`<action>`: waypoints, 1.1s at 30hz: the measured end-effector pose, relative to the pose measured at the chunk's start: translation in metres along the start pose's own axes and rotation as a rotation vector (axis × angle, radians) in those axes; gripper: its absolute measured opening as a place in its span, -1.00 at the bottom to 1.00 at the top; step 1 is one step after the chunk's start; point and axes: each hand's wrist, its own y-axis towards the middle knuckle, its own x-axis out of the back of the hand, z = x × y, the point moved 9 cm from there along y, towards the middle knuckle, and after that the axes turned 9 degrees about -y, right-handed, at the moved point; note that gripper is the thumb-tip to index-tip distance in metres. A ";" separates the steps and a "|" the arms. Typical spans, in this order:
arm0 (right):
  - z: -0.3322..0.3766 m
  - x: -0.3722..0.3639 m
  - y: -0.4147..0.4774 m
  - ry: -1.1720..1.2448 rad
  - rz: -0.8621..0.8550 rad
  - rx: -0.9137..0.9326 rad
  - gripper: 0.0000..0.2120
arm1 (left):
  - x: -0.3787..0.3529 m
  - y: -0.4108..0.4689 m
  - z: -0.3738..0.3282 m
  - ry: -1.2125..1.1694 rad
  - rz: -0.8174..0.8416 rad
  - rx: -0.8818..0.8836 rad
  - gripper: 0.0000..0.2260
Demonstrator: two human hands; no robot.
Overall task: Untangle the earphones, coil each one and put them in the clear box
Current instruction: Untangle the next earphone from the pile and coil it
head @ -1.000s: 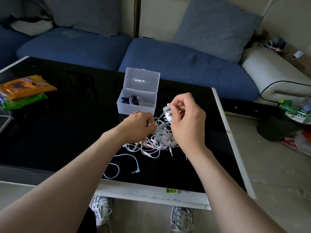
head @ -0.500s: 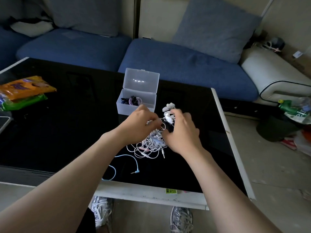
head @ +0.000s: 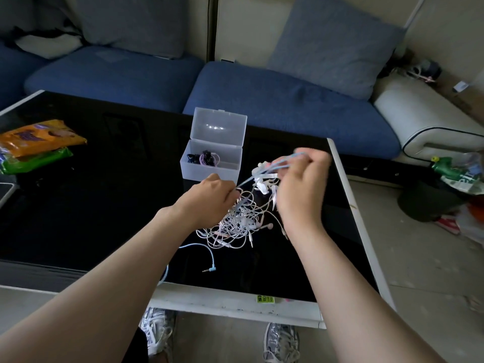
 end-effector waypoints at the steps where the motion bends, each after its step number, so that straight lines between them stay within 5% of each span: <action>1: -0.009 0.005 0.002 0.170 -0.054 -0.144 -0.84 | -0.001 0.000 0.001 0.023 0.008 0.010 -0.70; 4: -0.031 0.016 0.002 0.182 -0.091 -0.343 -0.78 | 0.000 0.001 0.002 -0.001 -0.032 0.008 -0.72; 10: -0.044 0.003 -0.004 -0.773 0.269 -0.217 -0.52 | -0.003 0.001 -0.005 -0.041 -0.002 -0.034 -0.73; 13: -0.028 -0.019 -0.013 -0.907 0.376 0.126 -0.48 | -0.007 0.000 -0.012 0.016 0.030 -0.004 -0.68; 16: -0.021 -0.039 -0.022 -0.842 0.452 0.400 -0.70 | -0.007 -0.001 -0.020 0.047 0.025 -0.007 -0.66; 21: -0.004 -0.040 -0.027 -0.988 0.319 0.670 -0.82 | -0.002 0.000 -0.017 0.002 -0.017 -0.026 -0.71; 23: 0.003 -0.023 -0.017 -0.725 0.205 0.488 -0.84 | 0.000 -0.001 -0.015 -0.011 -0.033 -0.033 -0.74; 28: -0.029 0.022 0.007 0.301 -0.162 -0.299 -0.82 | -0.001 -0.001 0.002 0.001 0.000 0.075 -0.74; 30: -0.047 0.031 0.007 0.347 -0.209 -0.435 -0.82 | 0.000 -0.001 0.001 -0.040 -0.006 0.066 -0.76; 33: -0.059 0.039 0.010 -0.048 -0.136 -0.460 -0.79 | 0.004 0.000 -0.004 -0.041 -0.031 0.032 -0.79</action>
